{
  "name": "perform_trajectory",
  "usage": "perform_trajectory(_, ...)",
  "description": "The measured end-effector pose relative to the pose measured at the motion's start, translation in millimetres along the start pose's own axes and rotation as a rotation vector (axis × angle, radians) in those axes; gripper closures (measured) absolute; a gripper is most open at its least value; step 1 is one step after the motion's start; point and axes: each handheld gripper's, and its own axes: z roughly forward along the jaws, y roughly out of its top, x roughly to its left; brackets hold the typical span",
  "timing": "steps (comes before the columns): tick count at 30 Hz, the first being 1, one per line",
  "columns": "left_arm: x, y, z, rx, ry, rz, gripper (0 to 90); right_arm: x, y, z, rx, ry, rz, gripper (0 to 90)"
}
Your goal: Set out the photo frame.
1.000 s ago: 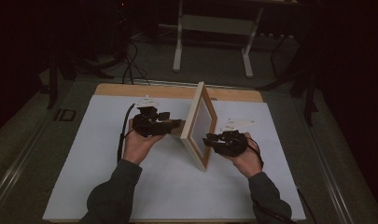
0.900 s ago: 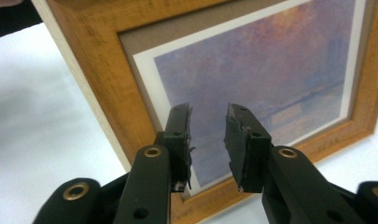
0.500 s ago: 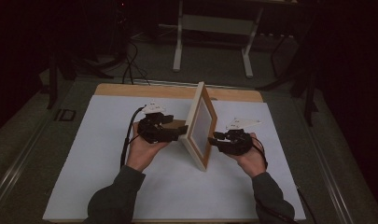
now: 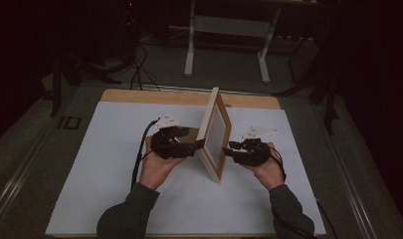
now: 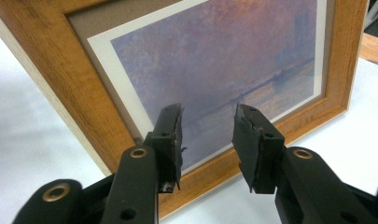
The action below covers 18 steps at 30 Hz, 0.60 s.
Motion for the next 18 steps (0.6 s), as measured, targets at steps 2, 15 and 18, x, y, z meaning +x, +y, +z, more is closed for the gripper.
perform_trajectory(2, -2.2, -2.5, 3.0, 0.013, 0.005, 0.008, 26.9, -0.4, -0.6, 0.1, 0.000, 0.000, -0.006, 61.6)
perform_trajectory(15, -19.1, -15.8, 31.9, 0.069, 0.084, 0.047, 24.9, -2.1, -4.0, 0.6, 0.006, -0.004, 0.001, 61.4)
perform_trajectory(18, -22.9, -17.6, 35.6, 0.063, 0.104, 0.046, 23.2, -3.0, -5.0, -0.2, 0.006, -0.008, 0.003, 61.4)
